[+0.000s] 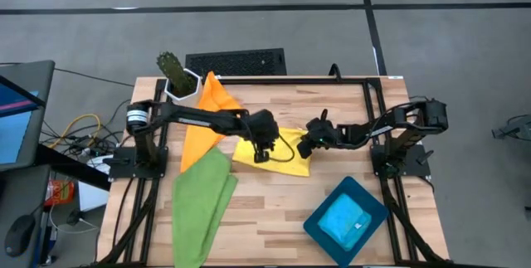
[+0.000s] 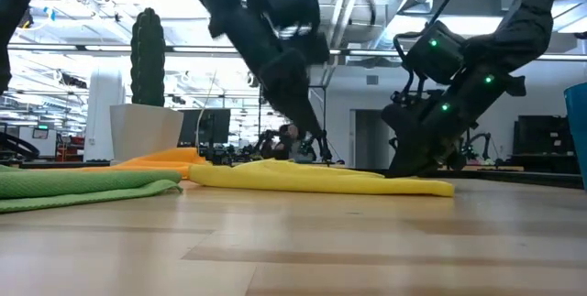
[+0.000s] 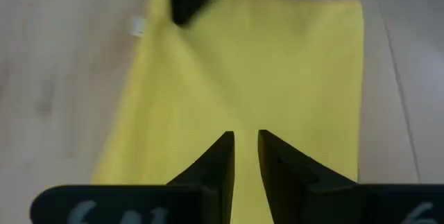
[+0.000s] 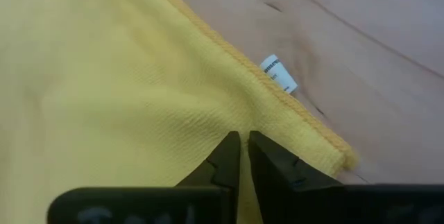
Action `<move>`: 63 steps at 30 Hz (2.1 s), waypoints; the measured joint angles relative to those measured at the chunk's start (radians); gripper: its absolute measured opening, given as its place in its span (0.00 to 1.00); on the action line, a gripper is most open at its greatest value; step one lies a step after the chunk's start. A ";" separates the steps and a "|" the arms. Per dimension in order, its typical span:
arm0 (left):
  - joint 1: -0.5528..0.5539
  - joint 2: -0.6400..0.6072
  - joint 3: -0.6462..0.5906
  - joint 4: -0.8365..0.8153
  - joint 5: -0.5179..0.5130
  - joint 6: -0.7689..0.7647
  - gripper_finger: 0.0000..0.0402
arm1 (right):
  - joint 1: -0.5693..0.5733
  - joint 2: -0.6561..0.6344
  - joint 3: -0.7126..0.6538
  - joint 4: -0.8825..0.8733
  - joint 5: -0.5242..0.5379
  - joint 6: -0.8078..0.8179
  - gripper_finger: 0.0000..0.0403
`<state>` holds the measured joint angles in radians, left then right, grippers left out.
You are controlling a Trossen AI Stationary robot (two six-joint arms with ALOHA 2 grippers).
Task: Fold microfiber towels
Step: Fold the yellow microfiber towel
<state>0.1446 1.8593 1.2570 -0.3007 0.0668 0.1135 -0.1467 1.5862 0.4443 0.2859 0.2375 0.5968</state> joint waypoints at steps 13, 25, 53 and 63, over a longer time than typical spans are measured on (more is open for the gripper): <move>0.302 -0.081 -0.317 0.344 0.182 -0.140 0.01 | 0.003 0.001 0.000 -0.008 -0.003 -0.053 0.14; 0.319 -0.073 -0.462 0.426 0.065 -0.106 0.00 | -0.005 -0.089 -0.005 0.029 -0.011 -0.061 0.14; -0.011 -0.237 -0.602 0.353 0.162 -0.226 0.00 | 0.387 0.129 0.001 0.250 0.007 0.204 0.14; -0.058 -0.239 -0.650 0.381 0.087 -0.272 0.00 | 0.389 0.068 0.016 0.299 -0.008 0.119 0.14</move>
<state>0.0870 1.6203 0.6067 0.0798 0.1538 -0.1589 0.2424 1.6543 0.4606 0.5850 0.2291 0.7159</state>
